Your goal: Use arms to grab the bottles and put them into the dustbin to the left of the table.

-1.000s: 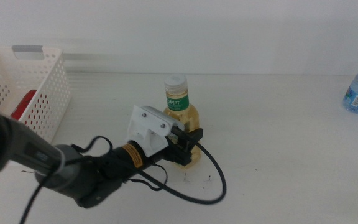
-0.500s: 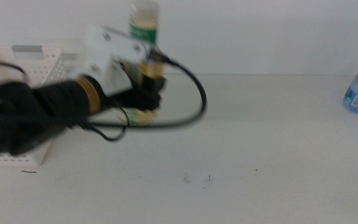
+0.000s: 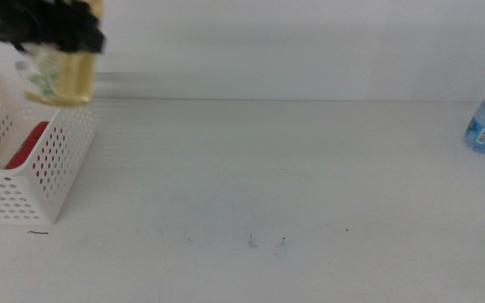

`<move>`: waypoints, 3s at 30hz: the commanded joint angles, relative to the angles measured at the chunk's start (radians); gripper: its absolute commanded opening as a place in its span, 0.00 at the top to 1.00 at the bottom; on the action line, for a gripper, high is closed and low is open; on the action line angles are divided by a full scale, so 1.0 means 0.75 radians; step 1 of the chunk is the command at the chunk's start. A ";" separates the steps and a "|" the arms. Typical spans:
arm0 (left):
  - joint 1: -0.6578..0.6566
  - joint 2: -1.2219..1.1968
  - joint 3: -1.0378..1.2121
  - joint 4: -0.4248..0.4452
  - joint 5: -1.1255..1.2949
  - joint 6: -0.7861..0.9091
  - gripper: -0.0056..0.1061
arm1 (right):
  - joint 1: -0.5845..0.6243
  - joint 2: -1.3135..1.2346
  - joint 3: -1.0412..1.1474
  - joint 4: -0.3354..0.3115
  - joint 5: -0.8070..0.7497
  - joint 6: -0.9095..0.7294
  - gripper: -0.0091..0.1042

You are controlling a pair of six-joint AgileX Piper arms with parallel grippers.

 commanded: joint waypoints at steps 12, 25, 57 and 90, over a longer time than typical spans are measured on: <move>0.396 0.444 -0.562 0.008 0.465 0.110 0.96 | -0.007 -0.005 0.005 -0.014 -0.009 -0.006 0.10; 0.419 0.710 -0.562 0.082 0.435 0.138 0.96 | -0.007 -0.005 0.005 -0.014 -0.009 -0.006 0.10; 0.180 0.230 -0.413 0.097 0.328 0.112 0.11 | -0.007 -0.005 0.005 -0.014 -0.009 -0.006 0.10; -0.356 -0.927 0.849 -0.631 -0.462 0.610 0.11 | -0.007 -0.005 0.005 -0.014 -0.009 -0.006 0.10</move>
